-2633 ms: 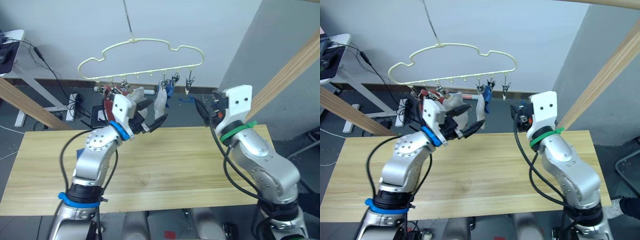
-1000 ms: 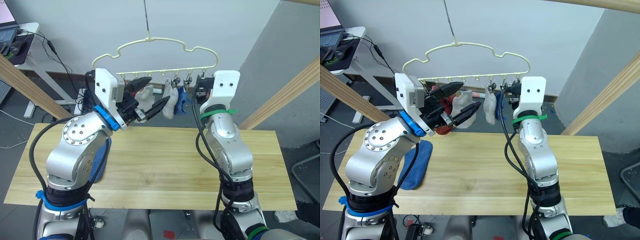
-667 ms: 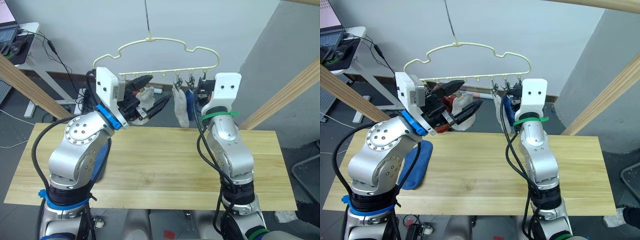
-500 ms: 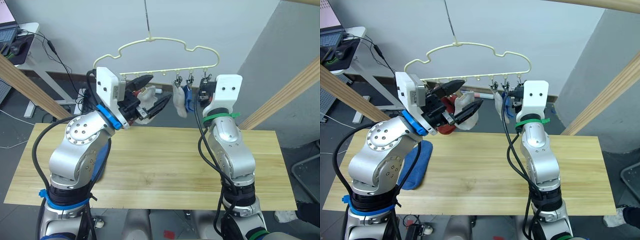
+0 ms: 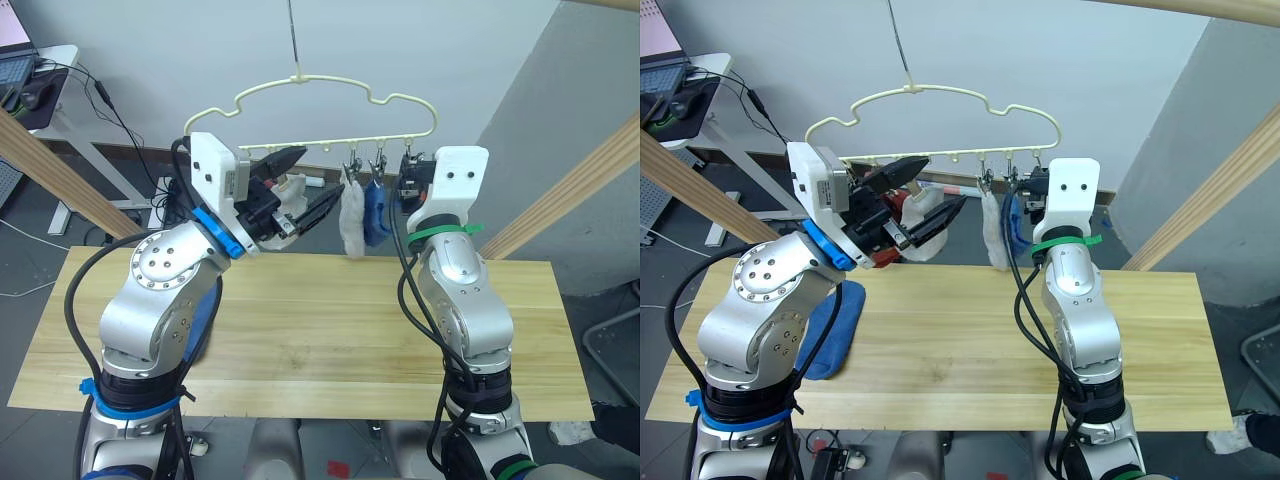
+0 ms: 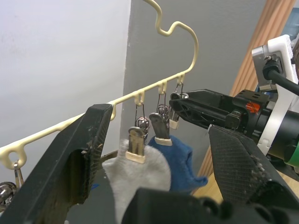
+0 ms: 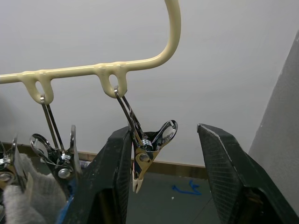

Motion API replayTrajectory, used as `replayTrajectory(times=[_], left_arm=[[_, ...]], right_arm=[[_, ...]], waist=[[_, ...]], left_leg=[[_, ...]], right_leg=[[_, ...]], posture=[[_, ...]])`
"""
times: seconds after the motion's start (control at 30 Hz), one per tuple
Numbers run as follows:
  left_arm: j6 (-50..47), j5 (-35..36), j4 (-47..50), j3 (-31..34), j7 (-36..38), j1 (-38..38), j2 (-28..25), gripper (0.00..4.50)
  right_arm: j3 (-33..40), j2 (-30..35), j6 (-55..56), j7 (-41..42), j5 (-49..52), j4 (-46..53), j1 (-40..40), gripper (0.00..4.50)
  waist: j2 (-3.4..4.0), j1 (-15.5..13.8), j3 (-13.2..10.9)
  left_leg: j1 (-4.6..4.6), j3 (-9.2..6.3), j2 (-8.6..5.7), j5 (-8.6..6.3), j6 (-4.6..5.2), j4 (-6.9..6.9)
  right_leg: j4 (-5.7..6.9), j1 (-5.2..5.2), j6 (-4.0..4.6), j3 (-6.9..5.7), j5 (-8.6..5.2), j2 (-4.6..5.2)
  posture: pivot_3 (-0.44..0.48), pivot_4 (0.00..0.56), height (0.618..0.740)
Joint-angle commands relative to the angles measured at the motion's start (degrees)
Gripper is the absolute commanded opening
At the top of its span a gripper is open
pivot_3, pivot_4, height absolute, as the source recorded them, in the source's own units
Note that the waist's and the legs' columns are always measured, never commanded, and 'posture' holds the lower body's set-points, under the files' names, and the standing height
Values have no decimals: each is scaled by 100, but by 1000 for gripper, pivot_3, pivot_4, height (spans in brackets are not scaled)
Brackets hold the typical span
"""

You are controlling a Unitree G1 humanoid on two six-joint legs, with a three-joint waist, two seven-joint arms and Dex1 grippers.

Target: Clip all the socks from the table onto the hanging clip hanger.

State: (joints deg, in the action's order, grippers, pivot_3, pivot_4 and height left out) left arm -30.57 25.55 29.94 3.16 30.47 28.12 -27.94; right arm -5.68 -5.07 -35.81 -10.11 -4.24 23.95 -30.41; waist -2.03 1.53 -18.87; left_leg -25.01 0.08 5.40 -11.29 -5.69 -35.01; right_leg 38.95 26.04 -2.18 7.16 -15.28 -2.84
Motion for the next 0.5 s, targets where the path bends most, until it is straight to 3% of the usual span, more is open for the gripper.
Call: replayTrajectory(times=[0.03,0.4,0.5], left_arm=[[132,-3,232,1,-35,60,11,3732],[112,-11,345,-39,-61,12,16,3732],[110,-17,362,-45,-76,12,8,3732]], right_arm=[[28,-67,152,-4,-34,168,-118,2269],[20,-77,258,60,-9,94,-156,2269],[29,-94,279,65,12,74,-153,1700]], waist=[[0,0,0],[0,-1,0],[0,-1,0]], left_leg=[[0,0,0,0,0,0],[0,0,0,0,0,0],[0,0,0,0,0,0]], right_leg=[[0,0,0,0,0,0],[0,0,0,-1,0,0],[0,0,0,0,0,0]], posture=[[68,362,740],[75,357,740],[80,352,740]])
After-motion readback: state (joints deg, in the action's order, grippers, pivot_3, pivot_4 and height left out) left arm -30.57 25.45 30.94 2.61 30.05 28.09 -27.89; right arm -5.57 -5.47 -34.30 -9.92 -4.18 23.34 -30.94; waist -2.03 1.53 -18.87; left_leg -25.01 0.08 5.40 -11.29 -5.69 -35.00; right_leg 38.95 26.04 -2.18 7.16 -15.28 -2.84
